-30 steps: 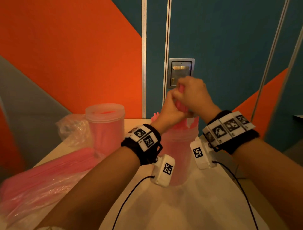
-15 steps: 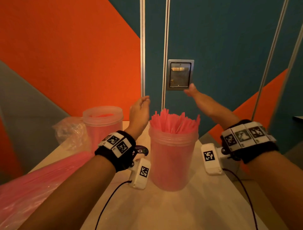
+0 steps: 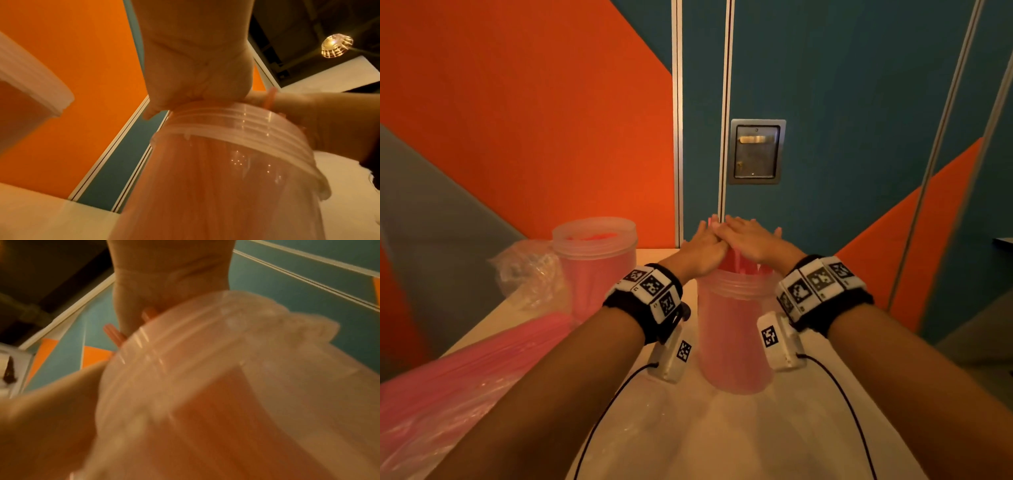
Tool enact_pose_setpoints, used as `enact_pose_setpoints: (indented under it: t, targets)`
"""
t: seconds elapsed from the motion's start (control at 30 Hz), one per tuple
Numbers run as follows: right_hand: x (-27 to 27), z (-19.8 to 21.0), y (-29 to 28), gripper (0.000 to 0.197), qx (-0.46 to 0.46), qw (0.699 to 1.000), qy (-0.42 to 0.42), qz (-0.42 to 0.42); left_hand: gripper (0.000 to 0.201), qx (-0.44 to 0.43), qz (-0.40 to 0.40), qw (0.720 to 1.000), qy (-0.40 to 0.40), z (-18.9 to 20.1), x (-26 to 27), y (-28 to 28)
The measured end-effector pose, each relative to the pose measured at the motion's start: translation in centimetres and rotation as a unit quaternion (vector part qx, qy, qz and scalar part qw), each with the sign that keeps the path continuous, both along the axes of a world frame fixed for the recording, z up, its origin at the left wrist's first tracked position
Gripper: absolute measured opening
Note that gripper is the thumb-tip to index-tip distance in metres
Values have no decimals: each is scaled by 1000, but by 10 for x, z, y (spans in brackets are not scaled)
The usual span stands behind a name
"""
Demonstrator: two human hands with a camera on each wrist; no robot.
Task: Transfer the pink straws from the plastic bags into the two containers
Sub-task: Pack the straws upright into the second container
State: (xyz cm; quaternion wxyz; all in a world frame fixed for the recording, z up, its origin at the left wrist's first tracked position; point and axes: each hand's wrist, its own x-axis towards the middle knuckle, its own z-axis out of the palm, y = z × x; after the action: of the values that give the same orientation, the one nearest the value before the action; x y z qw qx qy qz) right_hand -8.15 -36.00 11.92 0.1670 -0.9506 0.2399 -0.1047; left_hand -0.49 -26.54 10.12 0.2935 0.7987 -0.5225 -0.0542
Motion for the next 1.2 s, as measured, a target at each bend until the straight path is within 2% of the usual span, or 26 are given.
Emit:
enact_pose_setpoints:
  t: [0.07,0.1,0.2,0.23,0.3,0.37,0.4,0.43,0.5,0.57,0.63,0.67,0.77,0.83,0.9,0.93,1.0,1.07,1.13,1.2]
  targets:
    - [-4,5,-4,88,42,999,-10,27,76,-41,-18,999,16,0,0,3]
    - [-7,9,-8,88,59,997,-39,30,69,-77,-29,996,27,0,3,3]
    - [-22,24,-17,65,77,989,-126,-23,46,-204,-14,976,79,5,2,6]
    - [-23,23,-23,62,61,989,-121,-52,45,-234,-6,969,79,7,1,5]
    - [-24,18,-29,60,12,997,-27,-71,50,-236,-4,971,41,12,-8,1]
    - [-24,8,-30,53,28,998,50,24,55,-125,-3,992,-33,13,-18,-6]
    - [-25,4,-31,49,50,995,51,75,57,-40,6,996,-75,11,-23,-10]
    - [-27,3,-32,47,68,992,31,97,58,34,17,993,-109,9,-26,-13]
    - [-31,5,-36,46,103,991,-58,58,59,131,37,979,-150,5,-28,-17]
    - [-33,6,-43,50,151,972,-176,38,55,150,48,975,-158,6,-24,-21]
    - [-36,7,-44,56,156,959,-232,50,53,48,37,993,-100,5,-19,-22]
    - [-38,8,-41,58,143,962,-225,64,51,-32,37,996,-68,5,-18,-22]
    - [-36,-1,-40,52,102,981,-131,104,44,-224,50,973,-6,6,-20,-18]
    - [-40,-3,-39,45,100,984,-107,99,48,-292,-33,953,70,10,-22,-10]
    - [-42,-2,-40,42,130,975,-154,94,67,-319,-157,925,132,11,-28,1]
    - [-42,-2,-43,37,136,972,-167,94,78,-319,-200,918,121,8,-29,7]
    - [-43,-1,-42,32,138,971,-173,92,85,-314,-234,920,21,2,-27,15]
    - [-44,0,-38,41,145,968,-175,101,69,-303,-228,922,-76,-6,-22,20]
    - [-44,1,-39,45,171,963,-182,103,37,-308,-214,917,-135,-13,-19,20]
    - [-44,1,-39,45,179,962,-188,86,23,-358,-162,908,-146,-9,-16,16]
